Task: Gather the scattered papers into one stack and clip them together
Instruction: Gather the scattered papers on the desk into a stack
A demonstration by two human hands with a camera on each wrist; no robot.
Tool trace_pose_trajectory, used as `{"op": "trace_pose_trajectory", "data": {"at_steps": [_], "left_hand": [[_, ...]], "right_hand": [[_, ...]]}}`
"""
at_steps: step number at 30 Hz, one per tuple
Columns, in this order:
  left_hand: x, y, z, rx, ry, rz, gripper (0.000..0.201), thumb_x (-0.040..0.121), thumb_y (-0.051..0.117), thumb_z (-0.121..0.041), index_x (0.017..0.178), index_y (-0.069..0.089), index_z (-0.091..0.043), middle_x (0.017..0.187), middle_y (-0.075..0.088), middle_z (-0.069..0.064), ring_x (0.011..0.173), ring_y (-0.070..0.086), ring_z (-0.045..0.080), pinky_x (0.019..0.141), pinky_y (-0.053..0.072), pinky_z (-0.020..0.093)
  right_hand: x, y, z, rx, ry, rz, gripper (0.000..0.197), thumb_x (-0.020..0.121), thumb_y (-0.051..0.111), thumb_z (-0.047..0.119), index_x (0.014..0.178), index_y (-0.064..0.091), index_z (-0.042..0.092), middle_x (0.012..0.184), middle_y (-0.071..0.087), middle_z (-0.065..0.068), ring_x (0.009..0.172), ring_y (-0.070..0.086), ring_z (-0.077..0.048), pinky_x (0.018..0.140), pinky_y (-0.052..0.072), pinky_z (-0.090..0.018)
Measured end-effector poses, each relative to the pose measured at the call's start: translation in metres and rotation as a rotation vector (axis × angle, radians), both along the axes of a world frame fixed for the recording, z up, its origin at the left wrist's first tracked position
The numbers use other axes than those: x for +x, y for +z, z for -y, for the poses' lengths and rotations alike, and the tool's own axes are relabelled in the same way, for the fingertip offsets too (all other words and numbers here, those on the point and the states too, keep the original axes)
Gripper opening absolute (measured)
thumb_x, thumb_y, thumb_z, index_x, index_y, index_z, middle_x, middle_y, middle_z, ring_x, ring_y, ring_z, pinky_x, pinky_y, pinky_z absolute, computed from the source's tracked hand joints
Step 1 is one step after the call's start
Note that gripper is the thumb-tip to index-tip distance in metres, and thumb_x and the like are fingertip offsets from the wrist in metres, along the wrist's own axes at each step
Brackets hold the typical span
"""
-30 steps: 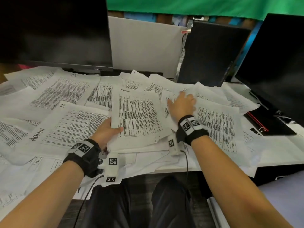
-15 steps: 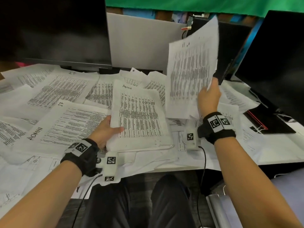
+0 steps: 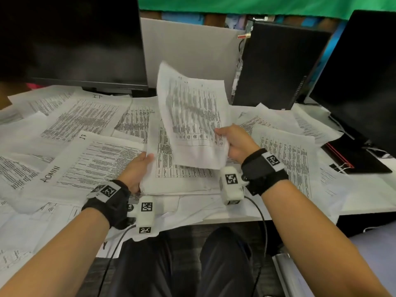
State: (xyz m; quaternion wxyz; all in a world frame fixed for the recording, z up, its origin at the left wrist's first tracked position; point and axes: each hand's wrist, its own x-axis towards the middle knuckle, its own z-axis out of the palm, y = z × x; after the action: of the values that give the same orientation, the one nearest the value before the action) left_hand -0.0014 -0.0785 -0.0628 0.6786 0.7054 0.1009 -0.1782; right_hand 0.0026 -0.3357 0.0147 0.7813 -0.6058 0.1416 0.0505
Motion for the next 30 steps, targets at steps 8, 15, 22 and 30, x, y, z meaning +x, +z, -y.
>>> {"op": "trace_pose_trajectory", "data": {"at_steps": [8, 15, 22, 30], "left_hand": [[0.0, 0.001, 0.002, -0.249, 0.005, -0.06, 0.067, 0.093, 0.017, -0.065, 0.109, 0.062, -0.018, 0.109, 0.07, 0.009, 0.101, 0.064, 0.024, 0.08, 0.05, 0.037], [0.001, 0.0, 0.005, 0.085, -0.088, 0.09, 0.053, 0.083, 0.07, -0.024, 0.13, 0.052, -0.01, 0.121, 0.065, 0.012, 0.106, 0.064, 0.026, 0.088, 0.052, 0.04], [0.001, -0.006, 0.01, 0.143, -0.063, 0.161, 0.053, 0.083, 0.068, -0.005, 0.132, 0.046, -0.009, 0.119, 0.062, 0.007, 0.109, 0.059, 0.025, 0.095, 0.048, 0.041], [-0.003, -0.004, 0.009, 0.048, -0.031, 0.169, 0.052, 0.086, 0.064, -0.001, 0.133, 0.044, -0.014, 0.116, 0.061, 0.004, 0.108, 0.059, 0.025, 0.095, 0.048, 0.042]], "right_hand": [[-0.005, -0.032, -0.006, -0.385, 0.055, -0.154, 0.037, 0.086, 0.044, -0.012, 0.118, 0.057, -0.001, 0.12, 0.062, -0.024, 0.113, 0.059, -0.041, 0.098, 0.049, -0.052], [-0.01, -0.029, -0.014, -0.527, 0.25, -0.116, 0.052, 0.096, 0.057, 0.025, 0.142, 0.042, 0.005, 0.134, 0.058, -0.011, 0.121, 0.058, -0.03, 0.102, 0.047, -0.042], [-0.022, -0.023, 0.067, -1.459, 0.205, -0.573, 0.103, 0.081, 0.065, 0.058, 0.154, 0.013, 0.006, 0.157, 0.019, -0.021, 0.144, 0.025, -0.039, 0.114, 0.03, -0.048], [-0.014, -0.022, 0.067, -1.509, 0.387, -0.585, 0.021, 0.084, 0.058, -0.006, 0.067, 0.047, 0.0, 0.074, 0.055, -0.012, 0.102, 0.067, -0.032, 0.055, 0.044, -0.028]]}}
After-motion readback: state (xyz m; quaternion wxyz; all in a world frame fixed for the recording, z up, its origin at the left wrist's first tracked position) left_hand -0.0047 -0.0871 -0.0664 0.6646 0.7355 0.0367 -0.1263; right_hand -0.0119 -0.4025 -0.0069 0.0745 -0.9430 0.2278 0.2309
